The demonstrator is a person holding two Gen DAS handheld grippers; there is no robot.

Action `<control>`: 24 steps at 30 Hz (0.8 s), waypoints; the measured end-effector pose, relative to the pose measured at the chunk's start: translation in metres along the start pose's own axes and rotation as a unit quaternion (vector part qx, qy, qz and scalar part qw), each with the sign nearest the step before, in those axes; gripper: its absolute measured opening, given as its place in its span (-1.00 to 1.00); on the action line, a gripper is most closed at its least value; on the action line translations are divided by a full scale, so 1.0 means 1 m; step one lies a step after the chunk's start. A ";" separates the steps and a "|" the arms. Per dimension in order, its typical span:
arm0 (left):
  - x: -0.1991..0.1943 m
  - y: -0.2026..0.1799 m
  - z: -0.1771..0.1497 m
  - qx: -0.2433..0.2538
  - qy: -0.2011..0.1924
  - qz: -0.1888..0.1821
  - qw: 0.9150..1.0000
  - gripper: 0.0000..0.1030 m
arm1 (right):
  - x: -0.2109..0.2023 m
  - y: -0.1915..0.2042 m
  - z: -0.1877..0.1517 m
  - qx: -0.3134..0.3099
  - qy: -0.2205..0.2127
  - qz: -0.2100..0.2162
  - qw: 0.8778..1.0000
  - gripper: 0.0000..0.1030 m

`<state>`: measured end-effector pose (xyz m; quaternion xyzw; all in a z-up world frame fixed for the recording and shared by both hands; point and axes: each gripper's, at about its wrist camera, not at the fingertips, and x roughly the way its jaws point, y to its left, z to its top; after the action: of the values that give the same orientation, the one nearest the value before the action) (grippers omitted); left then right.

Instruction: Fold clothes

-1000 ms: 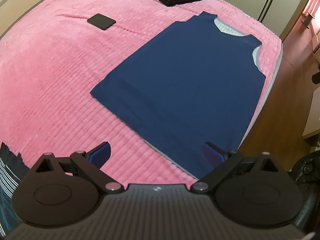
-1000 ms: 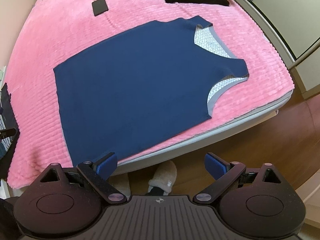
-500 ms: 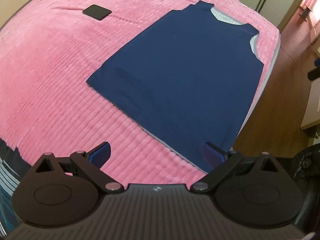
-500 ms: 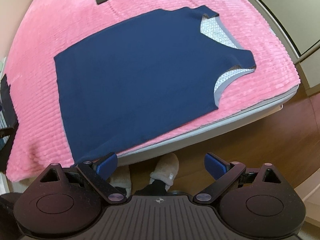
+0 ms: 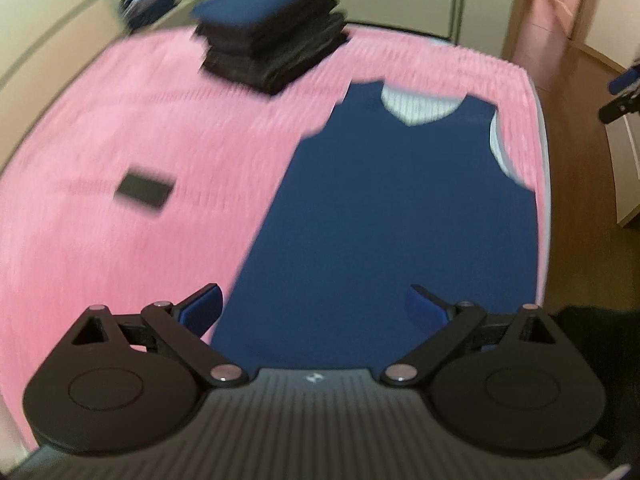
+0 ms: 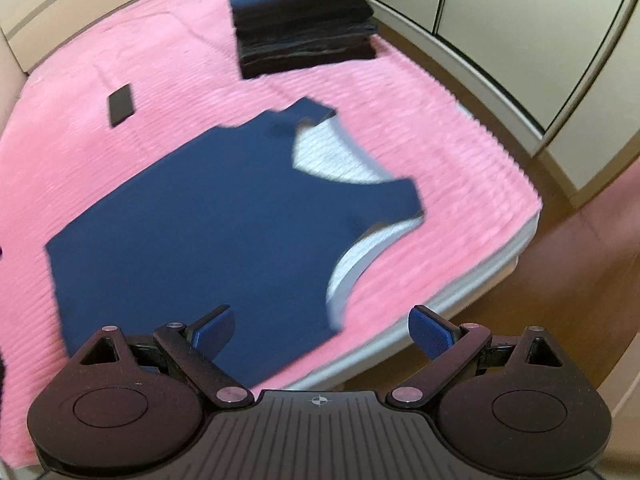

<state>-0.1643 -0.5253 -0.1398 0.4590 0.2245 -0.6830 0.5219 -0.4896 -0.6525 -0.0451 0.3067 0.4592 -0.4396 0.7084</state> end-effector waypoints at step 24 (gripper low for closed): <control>0.401 -0.088 0.304 0.438 0.023 -0.091 0.894 -0.23 | 0.269 -0.173 0.096 0.004 0.052 0.117 0.992 -0.02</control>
<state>-0.3783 -0.9364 -0.3545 0.6344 -0.0447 -0.7458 0.1984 -0.5577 -0.8982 -0.2610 0.3835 0.4544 -0.3396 0.7288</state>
